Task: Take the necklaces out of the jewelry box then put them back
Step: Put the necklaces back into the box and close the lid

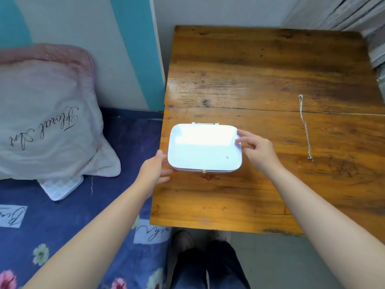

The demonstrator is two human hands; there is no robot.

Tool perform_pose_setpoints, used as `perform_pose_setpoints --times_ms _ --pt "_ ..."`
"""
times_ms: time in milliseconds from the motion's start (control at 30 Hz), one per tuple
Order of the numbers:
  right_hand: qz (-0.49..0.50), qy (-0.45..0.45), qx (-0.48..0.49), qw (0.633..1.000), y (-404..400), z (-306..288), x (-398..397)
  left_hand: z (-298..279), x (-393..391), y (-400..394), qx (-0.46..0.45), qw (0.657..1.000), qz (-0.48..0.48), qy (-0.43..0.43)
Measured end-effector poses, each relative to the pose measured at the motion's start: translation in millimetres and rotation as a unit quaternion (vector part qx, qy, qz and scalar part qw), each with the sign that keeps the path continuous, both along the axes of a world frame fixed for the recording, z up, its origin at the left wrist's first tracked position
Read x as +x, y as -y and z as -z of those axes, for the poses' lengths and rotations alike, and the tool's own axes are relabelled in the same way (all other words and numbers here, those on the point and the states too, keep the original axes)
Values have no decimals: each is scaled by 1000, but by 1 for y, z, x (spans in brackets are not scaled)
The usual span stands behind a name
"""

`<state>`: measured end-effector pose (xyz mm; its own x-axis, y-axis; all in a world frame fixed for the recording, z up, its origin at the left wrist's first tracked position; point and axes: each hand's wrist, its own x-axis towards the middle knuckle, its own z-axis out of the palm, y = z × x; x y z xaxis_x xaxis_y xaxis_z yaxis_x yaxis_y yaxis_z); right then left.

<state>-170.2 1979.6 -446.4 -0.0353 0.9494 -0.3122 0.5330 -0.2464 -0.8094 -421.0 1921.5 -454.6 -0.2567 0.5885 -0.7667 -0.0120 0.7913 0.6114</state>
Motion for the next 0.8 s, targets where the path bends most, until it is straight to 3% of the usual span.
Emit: perform_pose_setpoints --times_ms 67,200,400,800 --pt "-3 38 2 999 15 6 4 -1 -1 3 5 1000 25 -4" --pt "83 13 -60 995 33 13 -9 1 8 5 56 994 83 -30" --pt "152 -74 -64 984 47 15 -33 3 24 7 128 989 40 -64" --pt "158 -111 -13 981 -107 1 -27 -3 45 -145 201 965 38 -166"
